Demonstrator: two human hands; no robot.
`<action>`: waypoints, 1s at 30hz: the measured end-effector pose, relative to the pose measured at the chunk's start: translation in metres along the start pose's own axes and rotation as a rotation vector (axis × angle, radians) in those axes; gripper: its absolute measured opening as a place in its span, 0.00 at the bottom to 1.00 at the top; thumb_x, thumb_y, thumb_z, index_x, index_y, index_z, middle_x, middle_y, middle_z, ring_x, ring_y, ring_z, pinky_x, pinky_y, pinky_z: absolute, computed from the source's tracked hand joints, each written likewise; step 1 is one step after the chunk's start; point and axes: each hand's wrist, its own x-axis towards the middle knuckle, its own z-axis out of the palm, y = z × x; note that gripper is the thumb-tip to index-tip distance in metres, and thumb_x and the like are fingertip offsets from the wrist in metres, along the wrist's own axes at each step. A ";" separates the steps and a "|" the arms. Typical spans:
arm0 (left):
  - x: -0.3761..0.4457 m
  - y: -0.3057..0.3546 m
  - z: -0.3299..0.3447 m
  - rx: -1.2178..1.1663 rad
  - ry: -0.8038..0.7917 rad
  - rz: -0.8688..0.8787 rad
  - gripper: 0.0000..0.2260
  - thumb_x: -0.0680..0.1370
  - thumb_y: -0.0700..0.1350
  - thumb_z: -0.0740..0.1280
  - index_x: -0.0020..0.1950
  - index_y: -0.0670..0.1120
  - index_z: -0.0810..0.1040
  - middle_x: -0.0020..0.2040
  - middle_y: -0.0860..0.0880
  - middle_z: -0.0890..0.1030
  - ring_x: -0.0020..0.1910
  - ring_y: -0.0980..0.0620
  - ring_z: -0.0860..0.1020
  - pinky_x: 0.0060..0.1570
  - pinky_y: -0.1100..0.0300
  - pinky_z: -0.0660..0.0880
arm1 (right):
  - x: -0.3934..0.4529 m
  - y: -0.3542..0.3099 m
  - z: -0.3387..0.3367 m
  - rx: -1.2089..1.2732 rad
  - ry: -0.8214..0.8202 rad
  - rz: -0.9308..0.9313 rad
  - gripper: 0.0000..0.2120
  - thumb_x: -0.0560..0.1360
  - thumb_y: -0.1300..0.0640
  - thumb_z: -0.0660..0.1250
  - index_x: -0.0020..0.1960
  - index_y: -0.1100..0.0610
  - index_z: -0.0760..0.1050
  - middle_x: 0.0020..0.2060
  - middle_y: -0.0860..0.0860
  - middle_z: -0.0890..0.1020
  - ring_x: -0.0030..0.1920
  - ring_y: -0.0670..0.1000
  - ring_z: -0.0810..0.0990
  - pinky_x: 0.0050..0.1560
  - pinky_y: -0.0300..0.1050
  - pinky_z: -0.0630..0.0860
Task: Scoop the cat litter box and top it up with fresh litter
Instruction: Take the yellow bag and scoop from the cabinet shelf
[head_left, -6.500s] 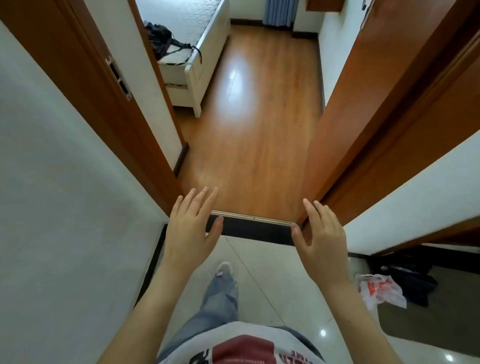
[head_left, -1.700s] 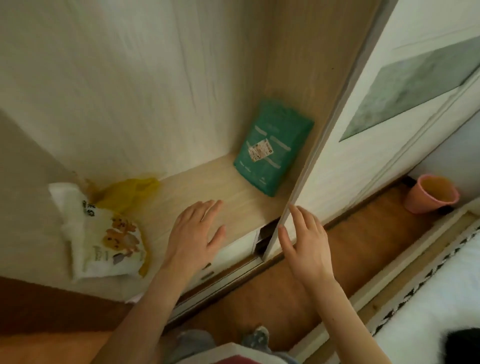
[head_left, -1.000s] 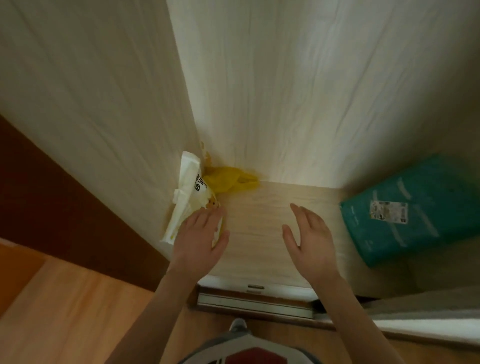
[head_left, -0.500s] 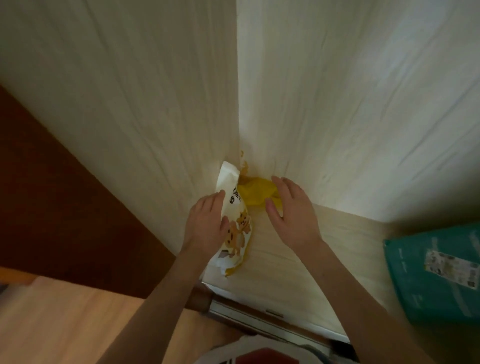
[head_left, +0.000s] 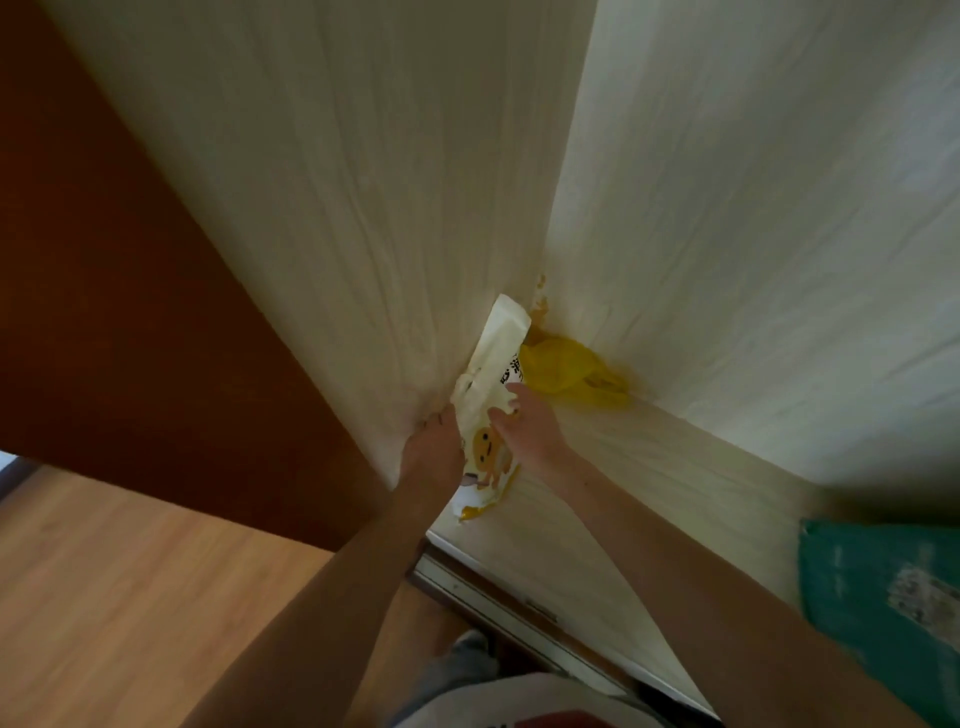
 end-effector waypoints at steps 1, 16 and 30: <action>0.001 -0.001 0.002 -0.027 0.000 0.007 0.24 0.78 0.40 0.61 0.73 0.42 0.59 0.65 0.43 0.70 0.62 0.46 0.71 0.58 0.55 0.72 | 0.003 0.000 0.002 0.001 -0.009 0.025 0.27 0.77 0.50 0.64 0.74 0.53 0.62 0.67 0.56 0.73 0.64 0.54 0.74 0.65 0.51 0.72; 0.000 0.014 0.016 -0.605 -0.187 -0.069 0.14 0.78 0.48 0.66 0.62 0.47 0.71 0.59 0.44 0.76 0.58 0.45 0.74 0.55 0.56 0.70 | 0.025 0.035 0.014 0.305 0.150 0.306 0.07 0.74 0.65 0.67 0.39 0.59 0.72 0.35 0.58 0.80 0.35 0.56 0.81 0.42 0.54 0.81; 0.019 0.012 -0.001 -0.692 -0.081 -0.048 0.09 0.78 0.44 0.66 0.49 0.40 0.83 0.42 0.43 0.82 0.44 0.46 0.78 0.42 0.60 0.68 | 0.003 0.036 -0.008 0.685 0.120 0.368 0.03 0.75 0.67 0.67 0.49 0.65 0.76 0.43 0.61 0.81 0.38 0.53 0.82 0.38 0.42 0.82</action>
